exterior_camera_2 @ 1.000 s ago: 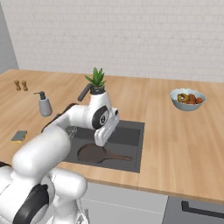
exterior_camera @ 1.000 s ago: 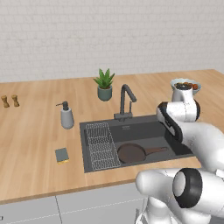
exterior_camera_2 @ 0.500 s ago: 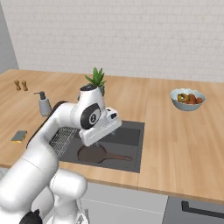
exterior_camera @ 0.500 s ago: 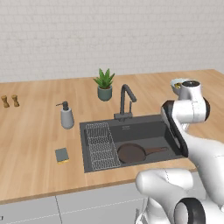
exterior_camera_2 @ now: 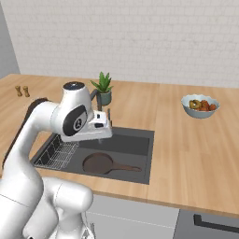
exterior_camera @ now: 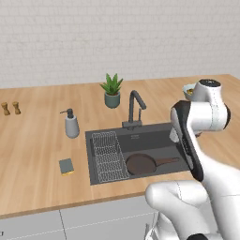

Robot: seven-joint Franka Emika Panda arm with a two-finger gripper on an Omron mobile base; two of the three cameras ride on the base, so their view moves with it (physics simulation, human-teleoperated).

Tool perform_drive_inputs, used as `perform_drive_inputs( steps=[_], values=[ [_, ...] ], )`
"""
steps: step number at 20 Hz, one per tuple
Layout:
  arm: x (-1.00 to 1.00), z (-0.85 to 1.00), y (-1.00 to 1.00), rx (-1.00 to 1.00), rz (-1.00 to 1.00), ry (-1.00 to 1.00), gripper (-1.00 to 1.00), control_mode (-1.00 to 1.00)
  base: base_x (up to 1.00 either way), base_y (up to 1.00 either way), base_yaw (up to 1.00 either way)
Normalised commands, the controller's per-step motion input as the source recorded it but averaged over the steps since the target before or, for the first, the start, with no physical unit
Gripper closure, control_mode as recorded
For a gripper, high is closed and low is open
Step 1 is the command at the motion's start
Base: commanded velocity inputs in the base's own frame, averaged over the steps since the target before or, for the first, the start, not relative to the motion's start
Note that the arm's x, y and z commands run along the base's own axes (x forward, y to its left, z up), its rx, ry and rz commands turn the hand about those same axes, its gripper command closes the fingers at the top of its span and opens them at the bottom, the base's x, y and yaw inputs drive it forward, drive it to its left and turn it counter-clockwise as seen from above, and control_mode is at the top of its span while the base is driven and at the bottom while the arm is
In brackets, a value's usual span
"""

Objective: Pick the pan and sponge and place them into the sink. Then turn on the water.

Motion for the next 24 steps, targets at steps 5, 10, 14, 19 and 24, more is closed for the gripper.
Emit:
perform_drive_inputs(
  steps=[5, 10, 14, 19, 24],
  values=[
    [-0.43, 0.30, 0.92, 0.17, -0.50, -0.23, -1.00, -1.00, 0.00, 0.00, 0.00],
    [-0.25, 0.02, 1.00, 0.08, -0.47, -0.16, -1.00, -1.00, 0.00, 0.00, 0.00],
    [-0.04, 0.00, 0.97, 0.02, -0.31, -0.03, -1.00, -1.00, 0.00, 0.00, 0.00],
    [0.06, 0.09, 0.77, 0.00, -0.05, 0.07, -1.00, -1.00, 0.00, 0.00, 0.00],
    [0.14, 0.16, 0.66, 0.00, 0.03, 0.11, -1.00, -1.00, 0.00, 0.00, 0.00]
  ],
)
